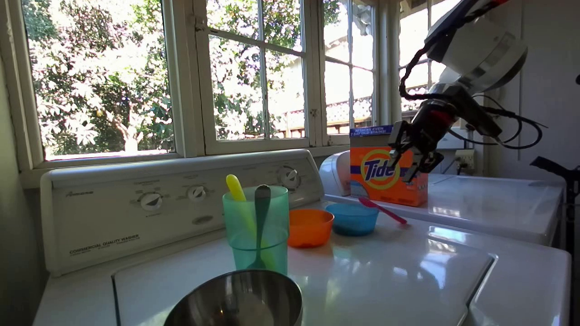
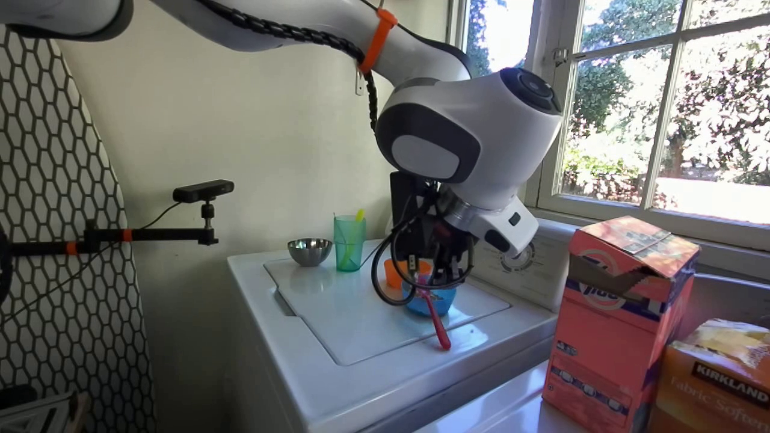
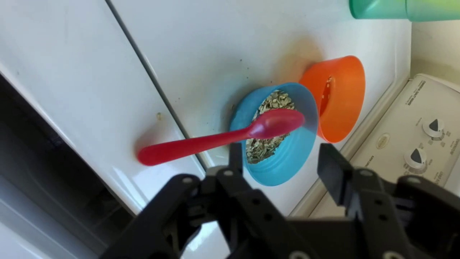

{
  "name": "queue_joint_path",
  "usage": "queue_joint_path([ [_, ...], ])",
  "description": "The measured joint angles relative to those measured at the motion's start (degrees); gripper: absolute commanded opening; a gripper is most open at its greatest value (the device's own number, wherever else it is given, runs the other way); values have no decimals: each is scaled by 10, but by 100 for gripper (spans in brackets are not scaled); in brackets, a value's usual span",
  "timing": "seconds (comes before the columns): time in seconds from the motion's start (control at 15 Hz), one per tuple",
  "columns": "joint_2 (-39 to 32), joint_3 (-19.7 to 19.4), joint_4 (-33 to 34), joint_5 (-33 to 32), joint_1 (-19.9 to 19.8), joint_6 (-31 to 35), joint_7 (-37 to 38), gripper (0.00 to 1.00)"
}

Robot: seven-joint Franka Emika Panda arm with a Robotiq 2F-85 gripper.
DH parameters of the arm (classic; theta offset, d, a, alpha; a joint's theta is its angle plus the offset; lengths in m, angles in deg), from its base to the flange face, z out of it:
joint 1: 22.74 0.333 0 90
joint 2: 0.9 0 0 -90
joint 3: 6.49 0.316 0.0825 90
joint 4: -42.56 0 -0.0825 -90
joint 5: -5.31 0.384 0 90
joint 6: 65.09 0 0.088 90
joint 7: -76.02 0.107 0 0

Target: Remove the blue bowl from the orange bowl and use the pink spoon to put some of the contents of the blue bowl into the orange bowl

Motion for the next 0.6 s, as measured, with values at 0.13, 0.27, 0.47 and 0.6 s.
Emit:
queue_joint_path([
  [0.13, 2, -1, 0, -12, 1, 2, 0, 100],
  [0.27, 7, -1, 0, -28, 3, 3, 0, 100],
  [0.47, 16, 0, 0, -54, 7, 3, 0, 100],
  [0.6, 21, 0, 0, -82, 9, 3, 3, 100],
])
